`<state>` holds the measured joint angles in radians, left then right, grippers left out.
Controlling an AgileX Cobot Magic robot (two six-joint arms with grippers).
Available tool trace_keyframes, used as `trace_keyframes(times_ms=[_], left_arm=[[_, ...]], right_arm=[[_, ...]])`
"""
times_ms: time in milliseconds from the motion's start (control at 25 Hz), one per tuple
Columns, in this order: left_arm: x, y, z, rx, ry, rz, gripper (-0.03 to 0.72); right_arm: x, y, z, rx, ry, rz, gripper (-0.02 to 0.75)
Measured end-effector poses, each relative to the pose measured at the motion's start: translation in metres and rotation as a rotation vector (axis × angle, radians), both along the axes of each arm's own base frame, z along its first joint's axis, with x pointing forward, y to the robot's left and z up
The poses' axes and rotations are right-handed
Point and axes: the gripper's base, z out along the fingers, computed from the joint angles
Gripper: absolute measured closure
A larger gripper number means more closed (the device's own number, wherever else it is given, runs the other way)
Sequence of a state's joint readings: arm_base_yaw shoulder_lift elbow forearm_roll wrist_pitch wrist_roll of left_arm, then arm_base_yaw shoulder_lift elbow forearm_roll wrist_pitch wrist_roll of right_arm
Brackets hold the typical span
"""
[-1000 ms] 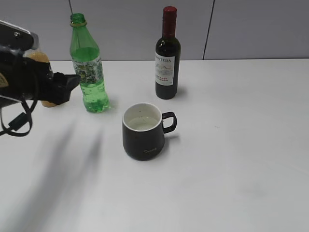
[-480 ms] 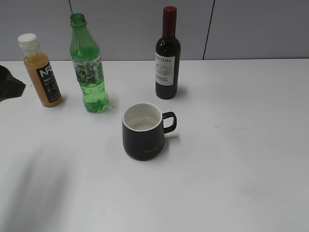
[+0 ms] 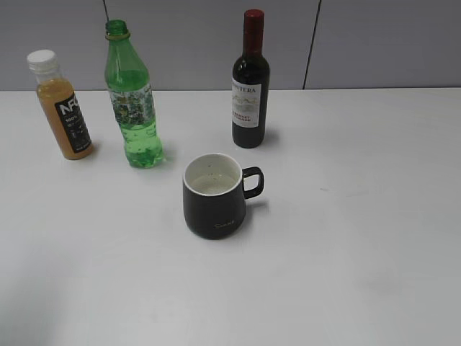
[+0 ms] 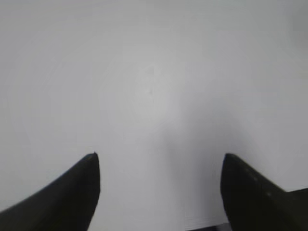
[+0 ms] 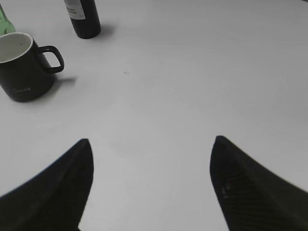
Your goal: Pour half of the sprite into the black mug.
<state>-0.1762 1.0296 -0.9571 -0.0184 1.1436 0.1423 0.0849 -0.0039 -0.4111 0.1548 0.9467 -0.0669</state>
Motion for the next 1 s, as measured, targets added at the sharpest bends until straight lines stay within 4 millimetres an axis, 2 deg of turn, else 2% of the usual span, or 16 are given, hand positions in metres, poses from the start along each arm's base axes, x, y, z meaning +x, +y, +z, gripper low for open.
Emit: trace_keyframes(times_ms=[240, 400, 560, 760, 1000], left_arm=[[-0.045, 0.009, 0.026, -0.039, -0.116, 0.047, 0.097], [-0.071, 0.016, 0.035, -0.036, -0.212, 0.074, 0.097], [-0.088, 0.022, 0.023, -0.013, -0.226, 0.085, 0.097], [-0.111, 0.025, -0.002, -0.025, -0.232, 0.084, 0.097], [-0.137, 0.029, -0.022, -0.045, -0.306, 0.083, 0.097]], right_arm=[[0.000, 0.000, 0.000, 0.000, 0.000, 0.000, 0.166], [0.000, 0.000, 0.000, 0.000, 0.000, 0.000, 0.166], [0.000, 0.000, 0.000, 0.000, 0.000, 0.000, 0.166], [0.000, 0.000, 0.000, 0.000, 0.000, 0.000, 0.166], [0.000, 0.000, 0.000, 0.000, 0.000, 0.000, 0.166]])
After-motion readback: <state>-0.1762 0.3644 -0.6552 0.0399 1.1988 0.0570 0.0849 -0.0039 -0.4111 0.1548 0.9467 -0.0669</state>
